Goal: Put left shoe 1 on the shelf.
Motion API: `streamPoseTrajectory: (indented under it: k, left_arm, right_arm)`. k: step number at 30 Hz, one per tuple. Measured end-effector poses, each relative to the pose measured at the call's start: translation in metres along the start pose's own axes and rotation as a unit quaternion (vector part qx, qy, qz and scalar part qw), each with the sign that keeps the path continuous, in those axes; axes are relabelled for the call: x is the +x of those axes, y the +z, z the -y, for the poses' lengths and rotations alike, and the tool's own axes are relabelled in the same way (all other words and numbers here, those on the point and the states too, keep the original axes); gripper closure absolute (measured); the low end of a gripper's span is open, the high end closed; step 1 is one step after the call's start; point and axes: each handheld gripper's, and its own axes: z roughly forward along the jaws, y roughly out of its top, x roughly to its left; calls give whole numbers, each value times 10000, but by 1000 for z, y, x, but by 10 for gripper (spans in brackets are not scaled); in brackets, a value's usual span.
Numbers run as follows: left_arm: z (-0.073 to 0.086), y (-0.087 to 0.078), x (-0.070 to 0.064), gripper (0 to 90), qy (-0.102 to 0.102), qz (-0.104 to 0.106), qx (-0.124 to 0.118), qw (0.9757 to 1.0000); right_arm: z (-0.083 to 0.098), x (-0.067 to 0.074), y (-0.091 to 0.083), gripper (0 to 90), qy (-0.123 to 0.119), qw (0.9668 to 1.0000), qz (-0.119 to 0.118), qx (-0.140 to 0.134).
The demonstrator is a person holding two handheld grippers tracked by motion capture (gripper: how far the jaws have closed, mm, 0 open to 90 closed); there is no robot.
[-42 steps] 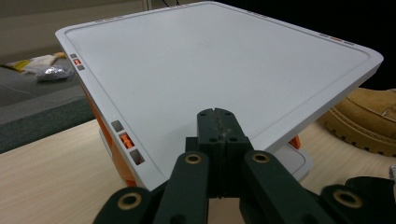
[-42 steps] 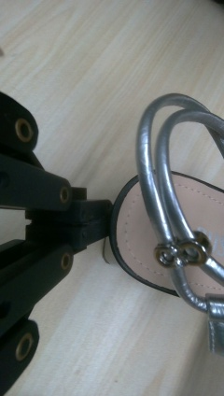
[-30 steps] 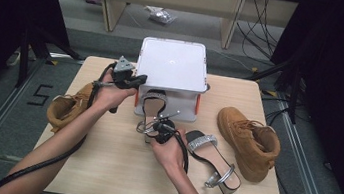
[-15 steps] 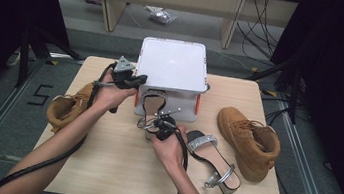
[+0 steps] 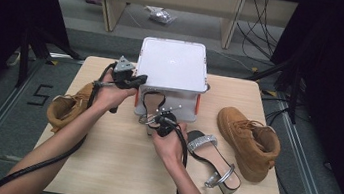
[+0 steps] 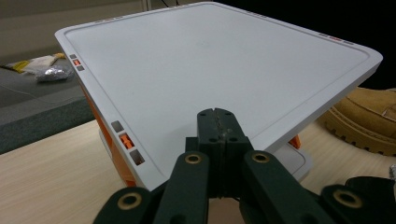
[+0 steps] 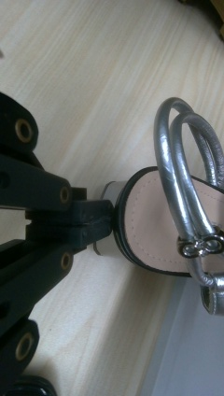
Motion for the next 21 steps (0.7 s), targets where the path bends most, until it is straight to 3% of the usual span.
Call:
streamPoseTrajectory:
  k: [17,19,21]
  left_arm:
    - [0,0,0,895,-10,15,-17,10000]
    - [0,0,0,895,-6,15,-10,10000]
    - [0,0,0,895,-12,22,-19,10000]
  right_arm:
    - [-17,-3,4,900,-14,9995,88,-297]
    - [-19,-2,5,900,109,9994,67,-321]
    - [-20,-3,7,900,11,9994,95,-327]
